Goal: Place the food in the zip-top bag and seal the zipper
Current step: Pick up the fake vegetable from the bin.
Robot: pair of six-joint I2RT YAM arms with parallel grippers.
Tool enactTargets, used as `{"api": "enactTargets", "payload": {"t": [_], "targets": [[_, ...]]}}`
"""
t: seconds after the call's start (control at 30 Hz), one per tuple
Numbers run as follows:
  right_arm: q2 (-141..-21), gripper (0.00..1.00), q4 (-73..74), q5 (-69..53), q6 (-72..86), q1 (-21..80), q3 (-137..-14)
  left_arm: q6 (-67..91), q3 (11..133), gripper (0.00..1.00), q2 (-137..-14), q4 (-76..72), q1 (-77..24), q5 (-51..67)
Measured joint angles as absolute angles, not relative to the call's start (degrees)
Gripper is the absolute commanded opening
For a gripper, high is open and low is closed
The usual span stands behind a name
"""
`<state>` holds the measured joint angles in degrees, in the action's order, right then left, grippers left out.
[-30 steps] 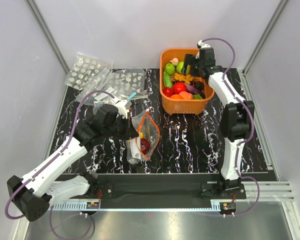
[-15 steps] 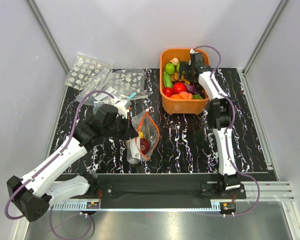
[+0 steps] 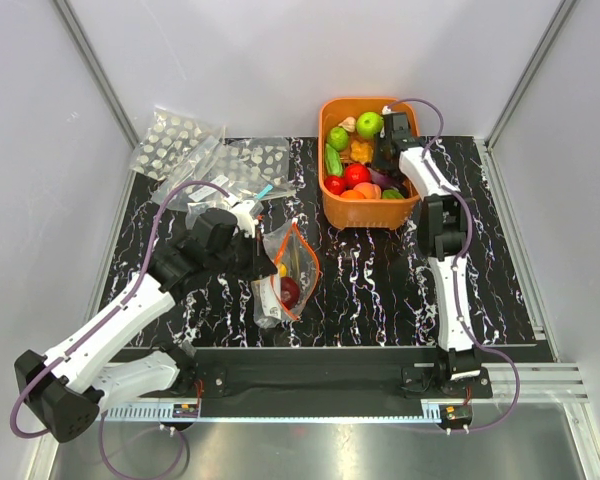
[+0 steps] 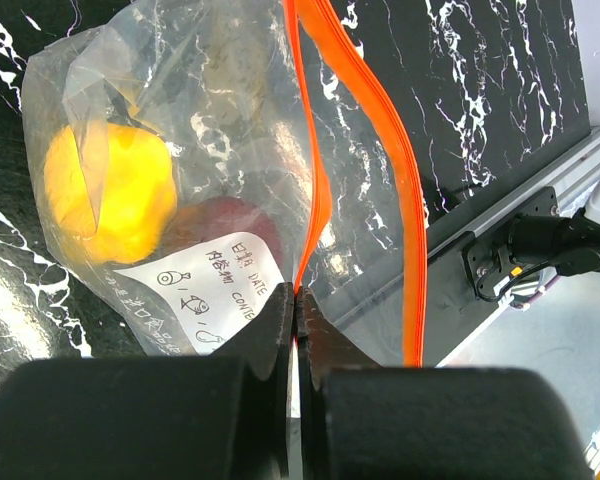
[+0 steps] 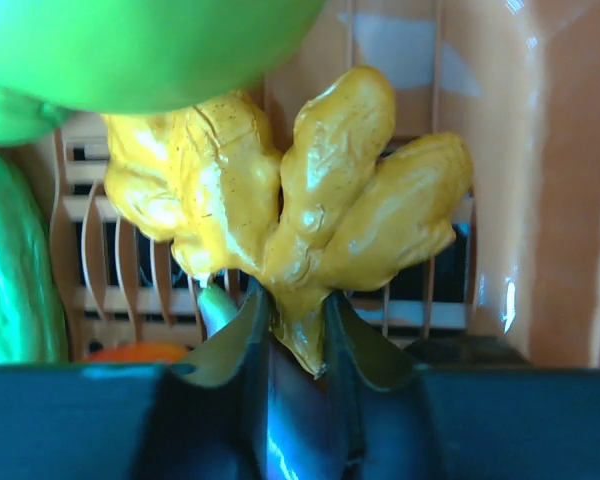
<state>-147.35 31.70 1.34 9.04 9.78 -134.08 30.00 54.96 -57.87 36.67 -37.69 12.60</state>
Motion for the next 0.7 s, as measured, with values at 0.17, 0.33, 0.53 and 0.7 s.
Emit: {"api": "enactTargets", "payload": {"t": [0.17,0.33,0.53,0.7], "targets": [[-143.63,0.15,28.14,-2.07,9.26,9.72,-127.24,30.0,54.96,0.0,-57.91,36.64,-37.69,12.6],[-138.78,0.15,25.52,-10.5,9.72,9.91,-119.37,30.0,54.96,0.0,-57.91,36.6,-37.69,12.58],[-133.1,0.14,23.55,-16.82,10.94,10.13,-115.63,30.0,54.96,0.0,-57.89,36.62,-37.69,12.56],[-125.49,0.14,19.97,-21.04,12.71,10.2,-110.8,30.0,54.96,0.0,-57.87,36.6,-37.69,12.53]]}}
